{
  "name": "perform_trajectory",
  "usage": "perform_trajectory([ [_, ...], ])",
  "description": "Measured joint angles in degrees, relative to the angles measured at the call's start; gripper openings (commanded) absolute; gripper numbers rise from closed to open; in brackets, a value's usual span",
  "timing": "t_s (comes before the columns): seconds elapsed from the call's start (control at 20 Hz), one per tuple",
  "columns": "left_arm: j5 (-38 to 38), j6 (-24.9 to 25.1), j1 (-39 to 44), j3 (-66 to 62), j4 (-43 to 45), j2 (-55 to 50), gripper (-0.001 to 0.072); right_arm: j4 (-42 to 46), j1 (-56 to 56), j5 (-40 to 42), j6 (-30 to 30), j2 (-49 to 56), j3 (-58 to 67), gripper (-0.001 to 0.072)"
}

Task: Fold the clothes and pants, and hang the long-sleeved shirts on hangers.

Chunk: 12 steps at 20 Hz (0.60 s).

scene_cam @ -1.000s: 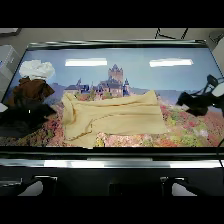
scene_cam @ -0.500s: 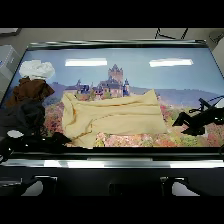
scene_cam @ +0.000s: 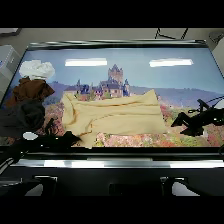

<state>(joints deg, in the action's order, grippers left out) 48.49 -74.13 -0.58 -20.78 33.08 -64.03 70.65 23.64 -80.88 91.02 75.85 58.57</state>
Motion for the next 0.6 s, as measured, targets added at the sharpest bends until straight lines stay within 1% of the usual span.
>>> perform_trajectory([
  [0.1,-1.81,-0.46,1.84,0.02,-0.37,0.04,0.0028,-0.15,0.0,1.29,0.0,0.02,-0.28,0.0605],
  [0.15,-2.12,-0.46,2.45,0.02,-0.48,0.11,0.0028,-0.2,0.0,2.05,0.0,0.07,-0.68,0.062],
  [0.3,-2.84,-0.63,3.41,-0.04,-0.87,0.48,0.0028,-1.22,0.02,4.42,-0.02,1.01,-2.56,0.0621],
  [0.6,-3.02,-0.63,3.93,-0.02,-1.03,2.51,0.0028,-8.87,-0.02,9.6,-1.09,5.79,-6.03,0.062],
])
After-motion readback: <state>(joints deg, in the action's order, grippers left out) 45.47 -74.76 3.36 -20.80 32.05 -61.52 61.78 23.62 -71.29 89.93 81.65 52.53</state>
